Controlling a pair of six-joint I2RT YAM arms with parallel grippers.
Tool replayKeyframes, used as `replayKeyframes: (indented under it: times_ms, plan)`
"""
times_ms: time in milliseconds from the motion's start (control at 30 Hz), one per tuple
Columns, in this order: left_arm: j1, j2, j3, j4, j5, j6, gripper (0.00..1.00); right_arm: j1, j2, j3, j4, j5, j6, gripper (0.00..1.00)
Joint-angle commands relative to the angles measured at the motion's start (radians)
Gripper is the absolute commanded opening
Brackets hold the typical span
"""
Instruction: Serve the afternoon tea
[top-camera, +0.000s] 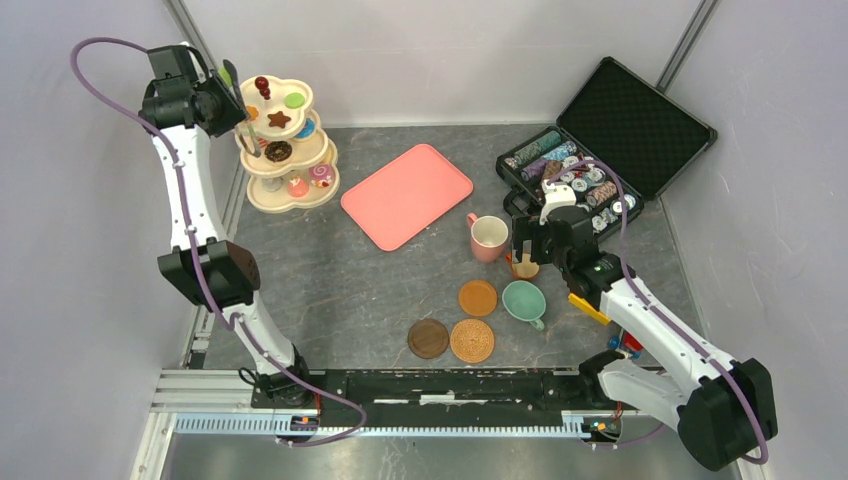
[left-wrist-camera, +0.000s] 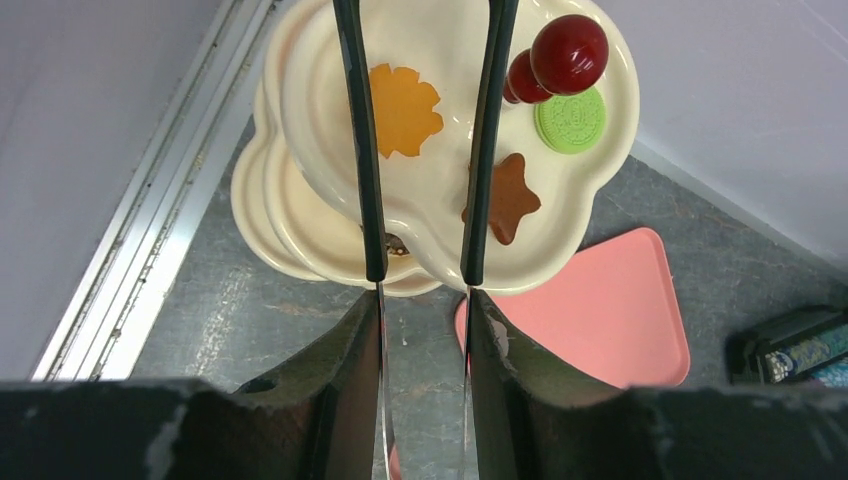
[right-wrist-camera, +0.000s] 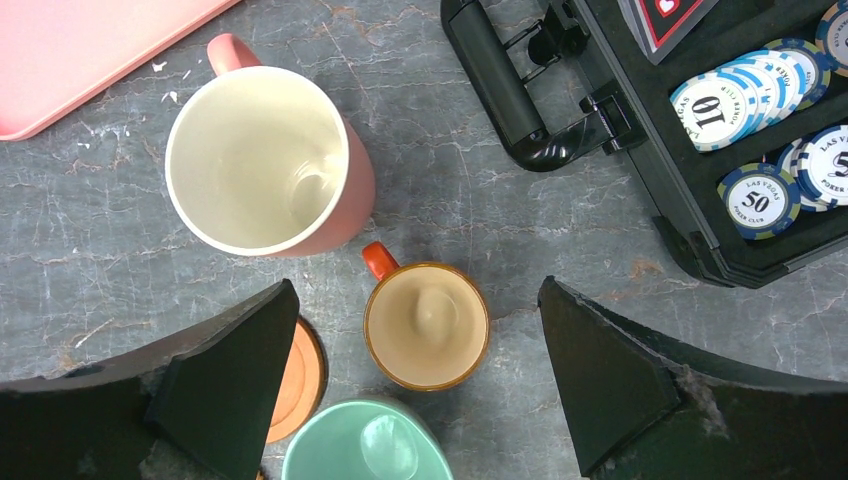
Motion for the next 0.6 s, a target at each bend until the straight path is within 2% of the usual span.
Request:
replayKeyframes:
  times_ms: [0, 333, 567]
  plan:
    - [0.010, 0.023, 0.045, 0.087, 0.102, -0.015, 0.24, 0.003, 0.006, 0.020, 0.028, 0.016, -0.016, 0.98]
    - [0.017, 0.108, 0.063, 0.098, 0.174, -0.003, 0.26, 0.003, 0.023, 0.035, 0.026, 0.012, -0.013, 0.98]
    - [0.016, 0.103, 0.046, 0.092, 0.193, -0.002, 0.35, 0.004, 0.028, 0.038, 0.026, 0.009, -0.003, 0.98]
